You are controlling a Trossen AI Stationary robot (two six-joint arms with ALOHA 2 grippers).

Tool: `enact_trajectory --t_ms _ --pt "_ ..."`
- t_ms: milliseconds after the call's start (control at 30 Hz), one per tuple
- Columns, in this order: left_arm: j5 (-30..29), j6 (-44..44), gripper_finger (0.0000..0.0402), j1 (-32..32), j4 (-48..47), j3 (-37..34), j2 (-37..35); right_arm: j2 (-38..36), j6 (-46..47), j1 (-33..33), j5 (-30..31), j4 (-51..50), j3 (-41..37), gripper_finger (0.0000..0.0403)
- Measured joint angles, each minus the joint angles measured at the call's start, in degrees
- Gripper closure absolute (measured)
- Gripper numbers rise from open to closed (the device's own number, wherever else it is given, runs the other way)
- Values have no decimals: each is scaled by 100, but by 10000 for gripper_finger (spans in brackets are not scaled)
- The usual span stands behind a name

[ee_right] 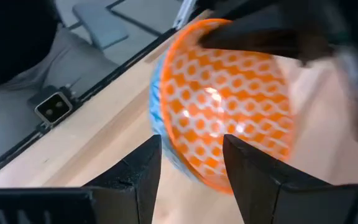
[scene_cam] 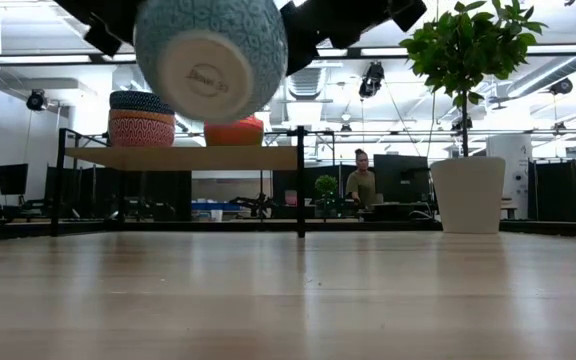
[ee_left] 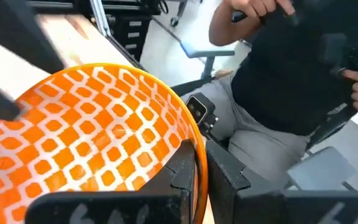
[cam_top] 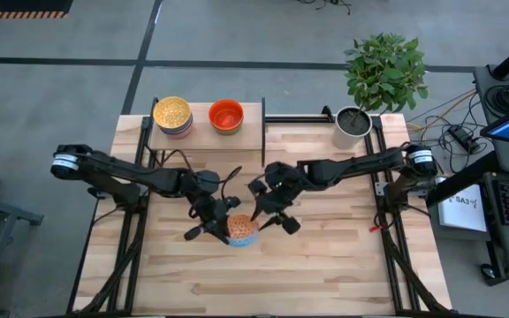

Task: Place and stack bowls onto a shelf
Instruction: Stack the orange bowl on top of the yellow bowl on the shelf

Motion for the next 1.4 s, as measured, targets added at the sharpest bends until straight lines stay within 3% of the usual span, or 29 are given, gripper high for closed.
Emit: enact_trajectory --t_ms 200,333,433,667,800,1033,1200,1400 --pt "-494 -19 397 -8 -402 2 -501 -305 -10 -226 -69 -144 9 243" --pt "-1203 -27 398 -9 -1330 157 -969 -620 -13 -317 -86 -480 4 249" --pt "-2097 -28 398 -3 -2491 601 -1285 -899 -16 -312 -91 -598 -90 255" --pt "-5119 185 395 145 -6004 2513 -1479 -1443 133 -234 -121 -373 -850 268" --pt "-6037 416 394 676 -7101 3578 -1412 -1773 495 -223 -121 480 -1558 274" --pt "-6104 1042 394 2655 -7980 4560 -1227 -2293 952 -223 -121 1672 -2595 274" --pt "-5025 1421 394 4097 -7995 4506 -1183 -2495 1127 -223 -118 2080 -2968 273" --pt "-4852 1539 394 4574 -7794 4319 -1065 -2516 1124 -223 -118 2094 -2975 278"
